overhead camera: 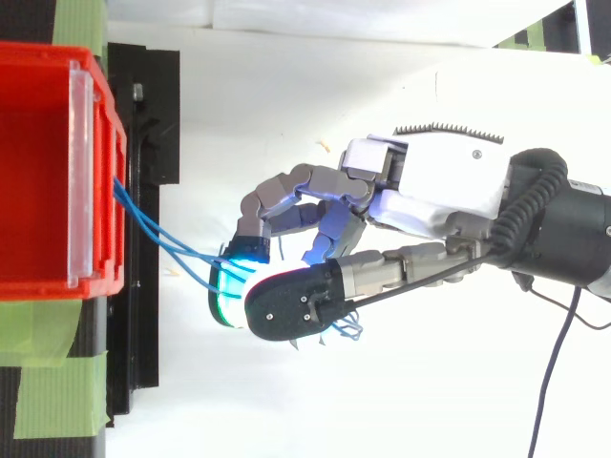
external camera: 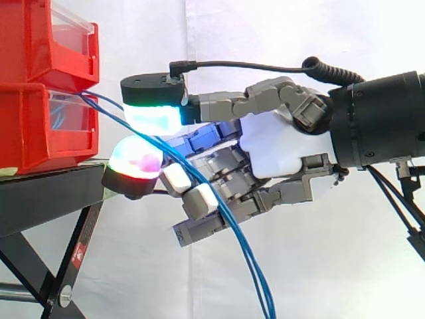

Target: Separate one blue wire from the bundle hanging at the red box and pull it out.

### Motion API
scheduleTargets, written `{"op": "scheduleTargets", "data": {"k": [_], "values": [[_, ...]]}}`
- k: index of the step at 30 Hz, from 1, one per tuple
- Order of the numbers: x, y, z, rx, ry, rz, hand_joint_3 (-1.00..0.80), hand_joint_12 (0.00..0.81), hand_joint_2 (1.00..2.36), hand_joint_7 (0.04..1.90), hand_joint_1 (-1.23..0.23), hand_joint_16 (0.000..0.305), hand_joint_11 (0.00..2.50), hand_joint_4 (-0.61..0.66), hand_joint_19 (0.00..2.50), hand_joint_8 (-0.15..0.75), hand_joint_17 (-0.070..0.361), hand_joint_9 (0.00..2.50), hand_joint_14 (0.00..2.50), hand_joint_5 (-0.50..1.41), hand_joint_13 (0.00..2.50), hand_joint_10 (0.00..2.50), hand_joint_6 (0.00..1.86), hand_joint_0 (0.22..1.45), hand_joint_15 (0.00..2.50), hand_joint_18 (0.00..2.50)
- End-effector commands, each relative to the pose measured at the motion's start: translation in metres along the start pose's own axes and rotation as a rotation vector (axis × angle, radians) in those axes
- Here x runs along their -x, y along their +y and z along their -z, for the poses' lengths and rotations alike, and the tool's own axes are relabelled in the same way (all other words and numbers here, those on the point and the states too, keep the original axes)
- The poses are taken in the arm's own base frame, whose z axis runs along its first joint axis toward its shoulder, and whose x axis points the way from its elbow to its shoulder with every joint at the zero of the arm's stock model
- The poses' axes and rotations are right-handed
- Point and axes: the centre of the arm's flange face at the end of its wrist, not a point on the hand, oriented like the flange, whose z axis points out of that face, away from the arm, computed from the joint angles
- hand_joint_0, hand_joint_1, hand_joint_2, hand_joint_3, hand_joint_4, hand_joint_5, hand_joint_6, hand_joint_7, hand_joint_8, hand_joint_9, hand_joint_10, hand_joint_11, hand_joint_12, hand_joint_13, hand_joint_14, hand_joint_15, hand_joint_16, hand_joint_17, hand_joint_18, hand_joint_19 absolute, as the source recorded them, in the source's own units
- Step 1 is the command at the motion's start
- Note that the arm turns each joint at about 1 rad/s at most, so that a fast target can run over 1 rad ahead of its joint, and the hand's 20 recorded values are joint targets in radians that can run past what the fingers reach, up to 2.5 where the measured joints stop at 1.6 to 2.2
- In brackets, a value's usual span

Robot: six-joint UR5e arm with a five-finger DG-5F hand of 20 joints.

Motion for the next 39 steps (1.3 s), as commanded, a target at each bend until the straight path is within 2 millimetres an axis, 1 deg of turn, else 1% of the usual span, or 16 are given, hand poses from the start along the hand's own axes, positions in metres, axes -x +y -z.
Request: {"op": "scheduleTargets", "data": {"k": [1,7,10,15,16,17,20,23,29,33,39], "values": [[0.000,0.000,0.000,-0.001,0.001,0.010,-0.28,0.352,1.02,0.97,-0.57,0.044,0.70,0.17,0.19,0.403,0.099,1.21,0.03,-0.23,1.39,0.02,0.83,0.65,1.09,0.38],[-0.001,0.000,0.000,-0.001,0.002,0.010,-0.28,0.332,1.02,0.97,-0.57,0.045,0.71,0.17,0.21,0.398,0.102,1.21,0.03,-0.23,1.41,0.02,0.83,0.65,1.19,0.40],[0.001,0.006,0.002,0.008,-0.002,0.007,-0.28,0.328,1.02,0.97,-0.57,0.046,0.71,0.17,0.22,0.398,0.103,1.20,0.02,-0.23,1.42,0.02,0.83,0.65,1.23,0.41],[0.005,0.022,0.009,0.029,-0.005,0.047,-0.28,0.328,1.02,0.97,-0.57,0.046,0.72,0.17,0.23,0.402,0.104,1.20,0.02,-0.23,1.42,0.02,0.83,0.65,1.25,0.42],[0.008,0.033,0.013,0.040,-0.009,0.082,-0.28,0.329,1.02,0.97,-0.57,0.046,0.72,0.18,0.23,0.405,0.104,1.20,0.02,-0.23,1.42,0.02,0.83,0.65,1.25,0.42],[0.008,0.033,0.013,0.040,-0.009,0.082,-0.28,0.326,1.02,0.97,-0.57,0.046,0.73,0.17,0.23,0.400,0.104,1.20,0.02,-0.23,1.41,0.02,0.83,0.65,1.24,0.42],[0.018,0.055,0.025,0.060,-0.053,0.182,-0.28,0.329,1.02,0.97,-0.58,0.046,0.73,0.17,0.23,0.399,0.104,1.20,0.03,-0.23,1.41,0.02,0.83,0.65,1.24,0.42],[0.023,0.063,0.028,0.068,-0.087,0.232,-0.28,0.332,1.02,0.97,-0.58,0.046,0.72,0.17,0.23,0.403,0.104,1.20,0.02,-0.23,1.40,0.02,0.83,0.65,1.24,0.42],[0.028,0.068,0.031,0.068,-0.123,0.312,-0.28,0.329,1.02,0.96,-0.58,0.046,0.74,0.17,0.23,0.400,0.105,1.19,0.02,-0.23,1.40,0.02,0.83,0.65,1.24,0.41],[0.028,0.067,0.031,0.063,-0.135,0.349,-0.28,0.331,1.02,0.96,-0.58,0.047,0.74,0.17,0.24,0.398,0.105,1.19,0.02,-0.23,1.39,0.02,0.83,0.65,1.24,0.41],[0.029,0.069,0.030,0.066,-0.158,0.393,-0.28,0.330,1.02,0.96,-0.65,0.047,0.75,0.17,0.24,0.393,0.105,1.17,0.02,-0.23,1.38,0.02,0.83,0.66,1.24,0.41]]}}
